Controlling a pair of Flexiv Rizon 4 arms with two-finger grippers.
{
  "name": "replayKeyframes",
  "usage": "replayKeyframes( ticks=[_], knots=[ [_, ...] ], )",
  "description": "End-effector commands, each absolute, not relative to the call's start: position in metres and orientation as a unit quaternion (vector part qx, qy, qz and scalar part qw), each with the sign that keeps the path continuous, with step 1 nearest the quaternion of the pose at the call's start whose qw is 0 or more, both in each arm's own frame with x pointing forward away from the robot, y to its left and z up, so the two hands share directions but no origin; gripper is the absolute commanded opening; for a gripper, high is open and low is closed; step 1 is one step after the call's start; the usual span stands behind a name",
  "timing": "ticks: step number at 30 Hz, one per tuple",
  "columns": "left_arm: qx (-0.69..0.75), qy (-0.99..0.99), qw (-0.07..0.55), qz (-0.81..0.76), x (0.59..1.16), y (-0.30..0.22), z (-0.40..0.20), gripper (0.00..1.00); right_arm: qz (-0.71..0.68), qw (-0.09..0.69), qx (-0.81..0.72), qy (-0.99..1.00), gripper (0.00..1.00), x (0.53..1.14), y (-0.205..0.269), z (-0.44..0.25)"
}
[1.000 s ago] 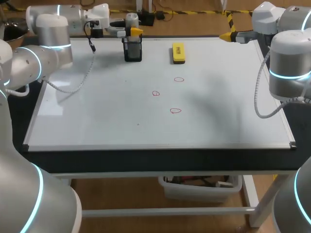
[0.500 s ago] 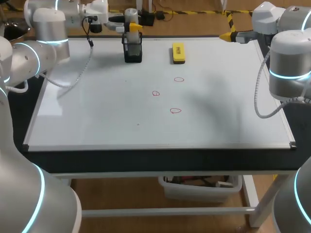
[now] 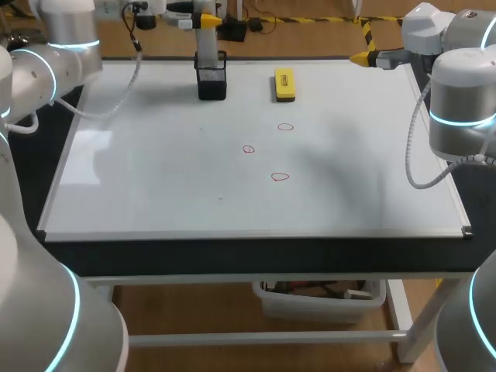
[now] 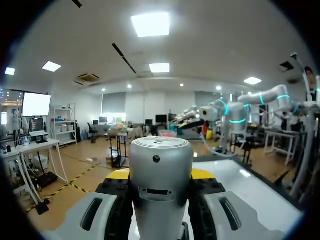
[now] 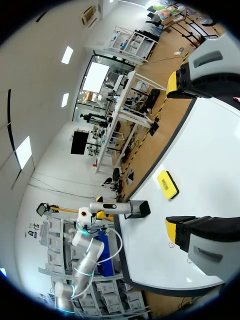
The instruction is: Pick up the inspection probe, press it on each red-marked spot on the whiteboard one by one, put down the probe, pick up the eraser, and wipe off all the red marks.
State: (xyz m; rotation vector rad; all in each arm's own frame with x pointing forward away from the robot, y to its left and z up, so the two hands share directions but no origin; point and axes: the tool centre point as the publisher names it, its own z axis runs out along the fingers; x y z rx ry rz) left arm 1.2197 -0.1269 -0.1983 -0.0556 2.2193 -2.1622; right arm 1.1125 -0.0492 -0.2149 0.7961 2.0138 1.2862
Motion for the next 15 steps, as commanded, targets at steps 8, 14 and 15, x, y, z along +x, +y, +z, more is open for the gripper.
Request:
replayKeyframes(
  ticks=[8, 14, 15],
  knots=[
    [-0.031, 0.71, 0.059, -0.701, 1.193, -0.113, -0.145, 0.0, 0.487, 0.307, 0.3, 0.761, 1.0, 1.113, -0.049, -0.215],
    [-0.037, 0.707, 0.083, -0.701, 1.181, -0.093, -0.128, 0.0, 0.487, 0.307, 0.3, 0.761, 1.0, 1.113, -0.049, -0.215],
    [-0.041, 0.707, 0.087, -0.701, 1.178, -0.088, -0.127, 0.0, 0.487, 0.307, 0.3, 0.761, 1.0, 1.113, -0.049, -0.215]
  ],
)
